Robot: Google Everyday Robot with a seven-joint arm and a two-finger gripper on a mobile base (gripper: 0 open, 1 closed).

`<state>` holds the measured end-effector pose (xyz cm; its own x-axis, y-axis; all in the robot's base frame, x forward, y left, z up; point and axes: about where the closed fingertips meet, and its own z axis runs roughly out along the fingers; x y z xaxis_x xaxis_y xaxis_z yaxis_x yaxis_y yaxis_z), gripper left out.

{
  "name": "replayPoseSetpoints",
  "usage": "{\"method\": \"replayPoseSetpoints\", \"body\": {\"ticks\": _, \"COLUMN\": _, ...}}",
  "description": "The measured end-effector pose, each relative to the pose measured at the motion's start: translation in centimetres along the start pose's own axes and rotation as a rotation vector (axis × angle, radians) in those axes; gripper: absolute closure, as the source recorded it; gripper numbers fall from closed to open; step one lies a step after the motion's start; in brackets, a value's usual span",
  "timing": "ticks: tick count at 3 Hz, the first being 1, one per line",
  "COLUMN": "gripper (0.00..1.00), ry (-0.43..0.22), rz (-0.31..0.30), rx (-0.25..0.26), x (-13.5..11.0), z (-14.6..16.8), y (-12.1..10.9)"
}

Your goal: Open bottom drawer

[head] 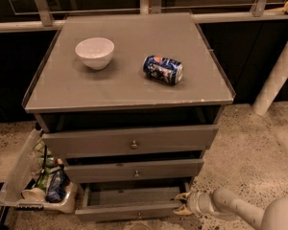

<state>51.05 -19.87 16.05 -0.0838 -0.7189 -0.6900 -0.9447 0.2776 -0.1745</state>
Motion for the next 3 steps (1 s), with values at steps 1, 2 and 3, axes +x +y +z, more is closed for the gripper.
{"method": "replayPoseSetpoints", "body": {"ticks": 1, "gripper": 0.35, "ry": 0.000, "rz": 0.000, "rx": 0.000, "x": 0.0, "z": 0.0, "y": 0.0}}
{"method": "replayPoseSetpoints", "body": {"ticks": 2, "gripper": 0.12, "ry": -0.017, "rz": 0.014, "rx": -0.020, "x": 0.2, "z": -0.1, "y": 0.4}}
{"method": "replayPoseSetpoints", "body": {"ticks": 3, "gripper": 0.13, "ry": -0.028, "rz": 0.024, "rx": -0.036, "x": 1.1, "z": -0.4, "y": 2.1}}
